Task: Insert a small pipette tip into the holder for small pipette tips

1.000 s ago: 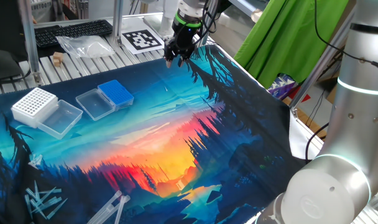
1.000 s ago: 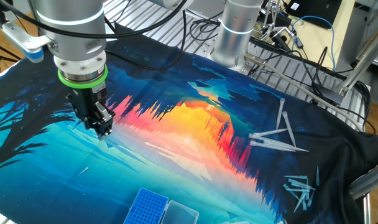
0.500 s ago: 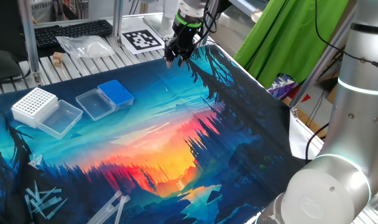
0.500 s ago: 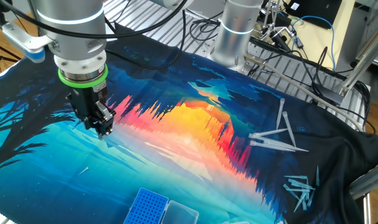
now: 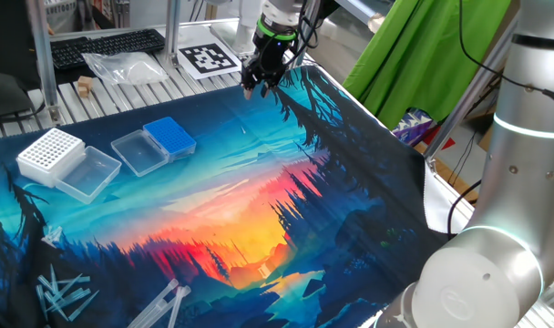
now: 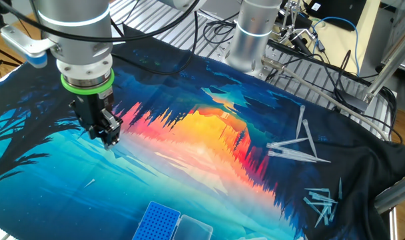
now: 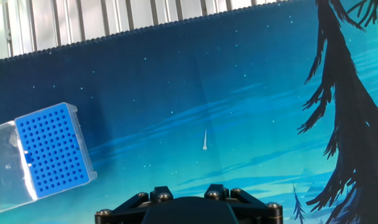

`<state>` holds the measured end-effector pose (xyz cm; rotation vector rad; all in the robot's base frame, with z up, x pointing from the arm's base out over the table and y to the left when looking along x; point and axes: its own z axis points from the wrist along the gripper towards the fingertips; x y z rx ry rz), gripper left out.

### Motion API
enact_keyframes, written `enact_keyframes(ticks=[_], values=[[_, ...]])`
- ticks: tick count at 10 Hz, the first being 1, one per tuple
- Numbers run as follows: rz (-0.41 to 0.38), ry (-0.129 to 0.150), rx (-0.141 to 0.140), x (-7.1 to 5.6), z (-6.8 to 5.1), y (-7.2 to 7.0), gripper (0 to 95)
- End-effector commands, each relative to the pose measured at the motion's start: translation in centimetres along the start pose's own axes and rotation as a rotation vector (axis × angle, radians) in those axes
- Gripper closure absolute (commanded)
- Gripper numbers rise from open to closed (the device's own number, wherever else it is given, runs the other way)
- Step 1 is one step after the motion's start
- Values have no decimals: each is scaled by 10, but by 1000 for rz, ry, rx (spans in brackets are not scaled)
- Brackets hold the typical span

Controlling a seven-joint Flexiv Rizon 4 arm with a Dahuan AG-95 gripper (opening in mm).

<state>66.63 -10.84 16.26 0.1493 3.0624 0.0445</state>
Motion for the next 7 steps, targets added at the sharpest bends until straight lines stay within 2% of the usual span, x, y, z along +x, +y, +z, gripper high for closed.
enact_keyframes(ticks=[1,6,7], values=[[-10,-2,0,-3,2,-3,570],[-47,-6,-6,-20,8,-18,570],[-39,-28,-16,-22,17,-19,760]])
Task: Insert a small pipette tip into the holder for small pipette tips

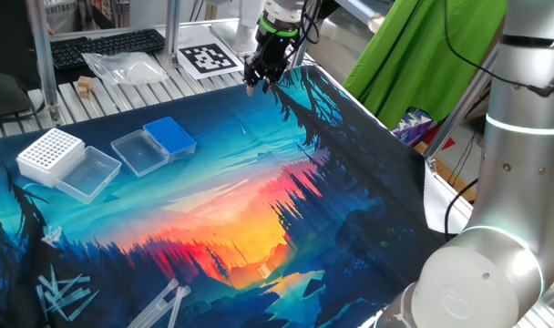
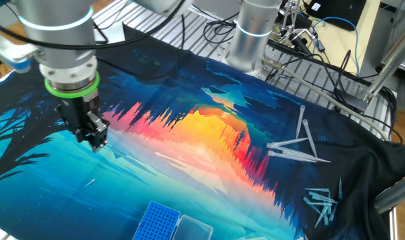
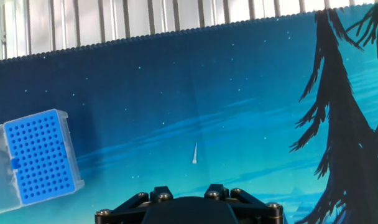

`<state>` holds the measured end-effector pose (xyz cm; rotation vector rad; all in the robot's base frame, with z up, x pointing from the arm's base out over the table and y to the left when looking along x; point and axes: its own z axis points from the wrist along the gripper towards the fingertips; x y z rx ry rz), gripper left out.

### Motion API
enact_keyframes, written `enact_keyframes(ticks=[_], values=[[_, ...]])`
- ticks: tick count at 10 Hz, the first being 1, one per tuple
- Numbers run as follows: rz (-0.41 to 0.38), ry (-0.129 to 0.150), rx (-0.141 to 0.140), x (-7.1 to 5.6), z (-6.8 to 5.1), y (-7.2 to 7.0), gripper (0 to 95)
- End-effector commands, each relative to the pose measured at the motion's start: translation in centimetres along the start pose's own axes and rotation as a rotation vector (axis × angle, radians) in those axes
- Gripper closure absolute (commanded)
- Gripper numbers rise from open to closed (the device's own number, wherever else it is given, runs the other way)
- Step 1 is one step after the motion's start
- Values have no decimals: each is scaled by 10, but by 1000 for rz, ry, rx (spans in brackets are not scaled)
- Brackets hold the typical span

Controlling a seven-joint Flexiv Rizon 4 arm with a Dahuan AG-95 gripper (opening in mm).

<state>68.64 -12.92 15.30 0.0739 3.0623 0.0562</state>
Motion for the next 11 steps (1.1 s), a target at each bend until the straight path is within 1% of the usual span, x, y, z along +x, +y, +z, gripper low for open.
enact_keyframes(ticks=[1,2,3,4,5,6,11], values=[[-1,-138,16,5,26,1,760],[-7,-138,25,5,26,0,570],[-10,-55,32,8,27,-7,570],[-8,-60,41,9,29,-8,570],[-8,-60,43,9,29,-8,570],[-7,-60,41,10,32,-8,570],[-15,-57,35,11,34,-9,570]])
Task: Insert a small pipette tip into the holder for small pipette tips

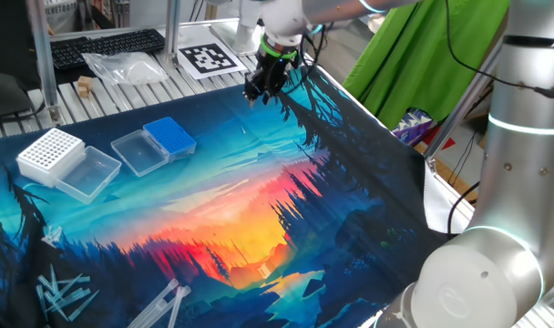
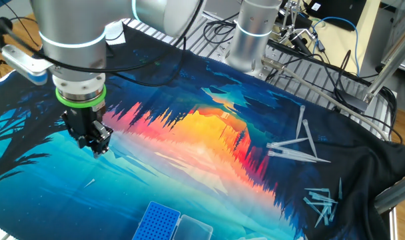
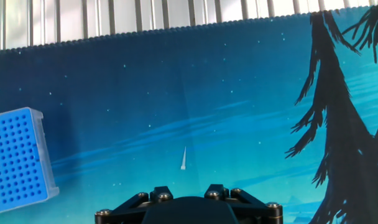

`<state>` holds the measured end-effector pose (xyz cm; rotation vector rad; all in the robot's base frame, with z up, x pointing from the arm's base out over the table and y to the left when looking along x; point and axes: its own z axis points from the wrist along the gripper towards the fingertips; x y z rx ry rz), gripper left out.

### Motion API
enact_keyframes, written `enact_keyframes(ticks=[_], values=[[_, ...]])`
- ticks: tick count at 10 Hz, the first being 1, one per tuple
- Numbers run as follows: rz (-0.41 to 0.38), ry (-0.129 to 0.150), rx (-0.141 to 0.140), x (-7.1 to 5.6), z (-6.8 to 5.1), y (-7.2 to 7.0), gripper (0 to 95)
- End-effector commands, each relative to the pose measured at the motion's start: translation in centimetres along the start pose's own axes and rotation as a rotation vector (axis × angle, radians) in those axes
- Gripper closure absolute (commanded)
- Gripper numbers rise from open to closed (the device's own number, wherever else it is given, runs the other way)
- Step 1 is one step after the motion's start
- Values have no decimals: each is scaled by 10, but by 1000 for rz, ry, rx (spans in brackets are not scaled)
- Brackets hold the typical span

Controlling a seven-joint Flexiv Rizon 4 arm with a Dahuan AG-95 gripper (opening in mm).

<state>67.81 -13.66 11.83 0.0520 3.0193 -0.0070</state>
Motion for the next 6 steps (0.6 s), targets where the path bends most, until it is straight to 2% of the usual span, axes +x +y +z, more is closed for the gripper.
enact_keyframes(ticks=[1,6], values=[[1,-12,-5,1,0,0,570],[-3,-11,-8,1,2,0,570]])
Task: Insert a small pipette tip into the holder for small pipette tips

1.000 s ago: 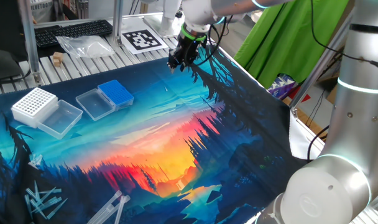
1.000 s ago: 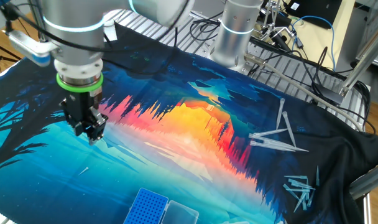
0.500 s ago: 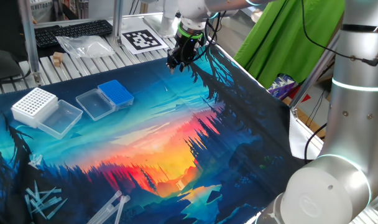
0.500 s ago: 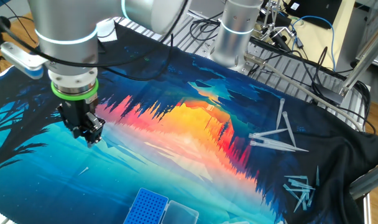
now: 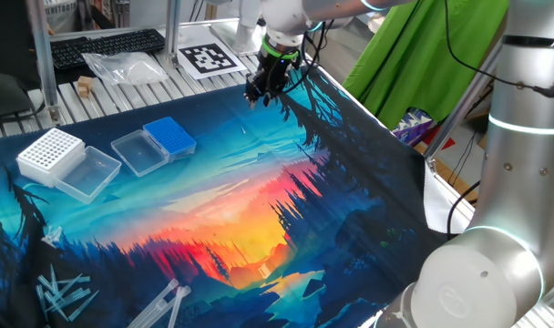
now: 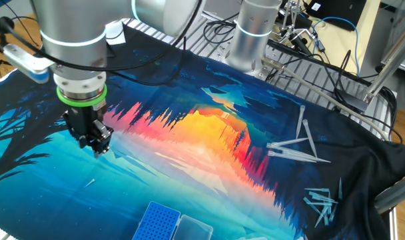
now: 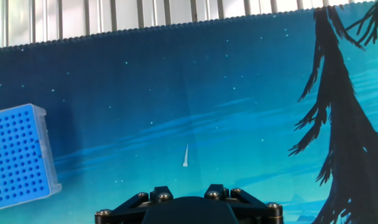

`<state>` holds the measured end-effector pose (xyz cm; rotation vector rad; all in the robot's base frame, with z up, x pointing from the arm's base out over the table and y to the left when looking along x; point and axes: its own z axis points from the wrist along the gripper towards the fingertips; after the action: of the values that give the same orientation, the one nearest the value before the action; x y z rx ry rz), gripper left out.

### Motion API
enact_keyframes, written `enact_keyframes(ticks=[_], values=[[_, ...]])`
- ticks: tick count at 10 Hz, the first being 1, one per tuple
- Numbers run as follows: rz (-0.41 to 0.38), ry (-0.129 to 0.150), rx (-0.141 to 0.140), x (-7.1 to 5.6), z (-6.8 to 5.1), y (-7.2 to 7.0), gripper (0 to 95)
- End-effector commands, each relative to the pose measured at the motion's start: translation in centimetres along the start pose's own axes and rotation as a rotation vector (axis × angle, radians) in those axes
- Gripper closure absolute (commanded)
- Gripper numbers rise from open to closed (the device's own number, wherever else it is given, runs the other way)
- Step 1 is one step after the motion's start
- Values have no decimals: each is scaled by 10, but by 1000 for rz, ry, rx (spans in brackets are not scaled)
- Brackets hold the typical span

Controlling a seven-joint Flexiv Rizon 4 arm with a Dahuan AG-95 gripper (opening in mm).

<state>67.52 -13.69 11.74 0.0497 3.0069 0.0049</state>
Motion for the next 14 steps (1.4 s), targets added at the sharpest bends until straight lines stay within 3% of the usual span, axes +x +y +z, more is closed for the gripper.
enact_keyframes(ticks=[1,3,6,14], values=[[-6,5,-3,-1,2,0,570],[-13,15,-12,-1,2,0,570],[-10,76,-45,-1,5,1,570],[-6,74,-44,3,16,3,570]])
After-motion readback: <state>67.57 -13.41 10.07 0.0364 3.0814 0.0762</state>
